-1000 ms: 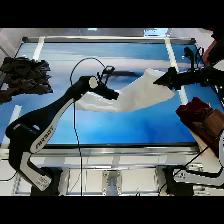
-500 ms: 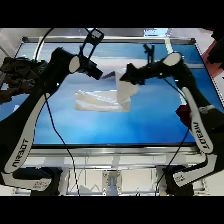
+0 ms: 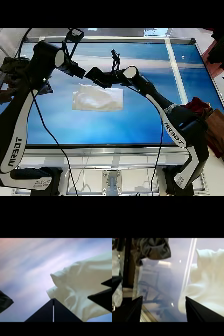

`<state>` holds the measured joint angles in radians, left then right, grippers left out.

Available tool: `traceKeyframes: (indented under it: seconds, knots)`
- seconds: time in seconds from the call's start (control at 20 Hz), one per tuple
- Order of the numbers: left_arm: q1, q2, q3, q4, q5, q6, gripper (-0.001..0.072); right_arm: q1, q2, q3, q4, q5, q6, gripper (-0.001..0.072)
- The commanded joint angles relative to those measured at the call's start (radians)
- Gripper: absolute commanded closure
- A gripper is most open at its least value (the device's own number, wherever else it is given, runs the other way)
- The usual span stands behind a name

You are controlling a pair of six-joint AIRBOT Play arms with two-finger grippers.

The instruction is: Fold the shirts.

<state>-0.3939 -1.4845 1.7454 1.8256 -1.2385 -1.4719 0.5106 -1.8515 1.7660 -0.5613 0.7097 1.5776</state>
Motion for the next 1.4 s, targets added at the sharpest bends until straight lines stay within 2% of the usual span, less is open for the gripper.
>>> traceKeyframes:
  seconds: [0.0,0.15,0.2,0.35,0.45,0.65,0.7,0.75,0.8,0.9,1.05,1.2,1.25,1.35]
  knots:
    - [0.014,0.001,0.000,0.004,-0.037,-0.002,0.0697,-0.034,0.002,0.006,0.011,0.002,-0.013,0.0111]
    - [0.014,0.001,0.000,0.003,-0.035,-0.003,0.0697,-0.142,0.010,0.005,-0.121,0.132,-0.035,0.0129]
    - [0.014,0.001,0.000,0.002,-0.034,-0.003,0.0697,-0.174,0.008,0.005,-0.215,0.181,-0.008,0.0164]
    - [0.014,0.000,0.000,-0.002,-0.030,-0.003,0.0697,-0.240,0.006,0.005,-0.531,0.343,0.177,0.0167]
    - [0.014,0.000,0.000,-0.002,-0.009,-0.008,0.0697,-0.262,0.000,-0.016,-0.586,0.407,0.198,0.0166]
    - [0.014,0.000,0.000,-0.001,0.011,-0.024,0.0697,-0.294,-0.061,-0.070,-0.511,0.499,0.142,0.0162]
    - [0.014,0.000,0.000,-0.001,0.011,-0.024,0.0697,-0.295,-0.090,-0.073,-0.457,0.520,0.121,0.0132]
    - [0.014,0.000,0.000,-0.001,0.011,-0.024,0.0697,-0.297,-0.117,-0.073,-0.394,0.530,0.088,0.0043]
    - [0.014,0.000,0.000,0.000,0.011,-0.024,0.0697,-0.299,-0.142,-0.072,-0.324,0.534,0.067,0.0031]
    - [0.014,0.000,0.000,0.000,0.011,-0.024,0.0697,-0.299,-0.186,-0.072,-0.202,0.522,0.044,0.0031]
    - [0.014,0.000,0.000,0.000,0.011,-0.024,0.0697,-0.291,-0.216,-0.072,-0.137,0.485,0.044,0.0031]
    - [0.014,0.000,0.000,0.000,0.011,-0.024,0.0697,-0.280,-0.220,-0.072,-0.055,0.470,-0.017,0.0037]
    - [0.014,0.000,0.000,0.000,0.011,-0.024,0.0697,-0.277,-0.220,-0.072,-0.025,0.462,-0.035,0.0099]
    - [0.014,0.000,0.000,0.000,0.010,-0.024,0.0697,-0.276,-0.227,-0.072,0.034,0.463,-0.060,0.0320]
